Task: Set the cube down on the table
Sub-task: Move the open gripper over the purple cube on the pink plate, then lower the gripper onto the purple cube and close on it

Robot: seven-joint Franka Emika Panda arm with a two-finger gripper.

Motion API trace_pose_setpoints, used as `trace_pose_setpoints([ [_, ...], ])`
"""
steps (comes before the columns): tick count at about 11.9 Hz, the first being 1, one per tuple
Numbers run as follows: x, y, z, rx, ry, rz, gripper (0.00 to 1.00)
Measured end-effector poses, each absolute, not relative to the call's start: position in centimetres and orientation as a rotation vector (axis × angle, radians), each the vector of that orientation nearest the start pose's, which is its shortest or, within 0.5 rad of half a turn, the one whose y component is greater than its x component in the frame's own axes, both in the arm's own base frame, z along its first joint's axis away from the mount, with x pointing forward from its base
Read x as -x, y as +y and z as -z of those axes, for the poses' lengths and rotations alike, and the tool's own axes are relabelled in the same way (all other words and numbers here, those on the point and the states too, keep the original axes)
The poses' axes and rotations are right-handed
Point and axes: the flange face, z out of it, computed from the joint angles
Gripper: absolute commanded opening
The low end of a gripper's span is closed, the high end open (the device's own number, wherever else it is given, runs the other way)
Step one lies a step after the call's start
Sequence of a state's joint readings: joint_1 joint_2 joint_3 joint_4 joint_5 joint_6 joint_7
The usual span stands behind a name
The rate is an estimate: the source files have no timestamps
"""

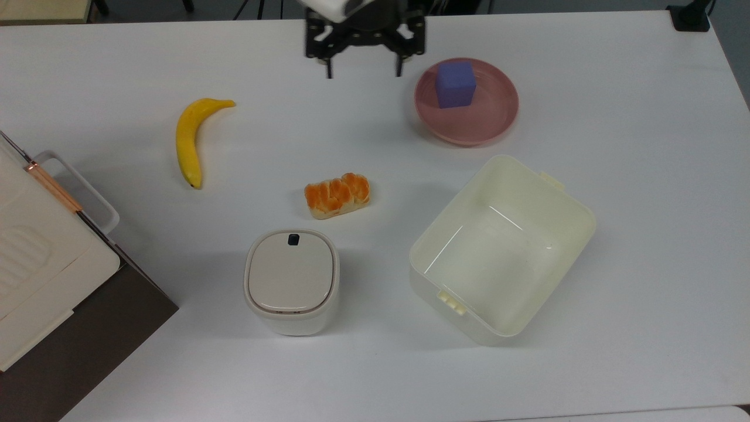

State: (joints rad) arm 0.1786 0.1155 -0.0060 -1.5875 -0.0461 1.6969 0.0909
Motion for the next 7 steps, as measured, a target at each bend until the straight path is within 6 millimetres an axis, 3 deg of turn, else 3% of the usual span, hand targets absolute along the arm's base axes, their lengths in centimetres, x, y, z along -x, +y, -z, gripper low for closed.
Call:
trace_pose_setpoints([
  [2, -56.7, 14.4, -54.7, 3.186, -0.191, -0.055, 1.0],
  [4, -52.8, 18.2, -52.8, 3.19, -0.297, -0.134, 1.0],
  [7, -47.9, 21.8, -48.2, 3.192, -0.446, -0.249, 1.0],
])
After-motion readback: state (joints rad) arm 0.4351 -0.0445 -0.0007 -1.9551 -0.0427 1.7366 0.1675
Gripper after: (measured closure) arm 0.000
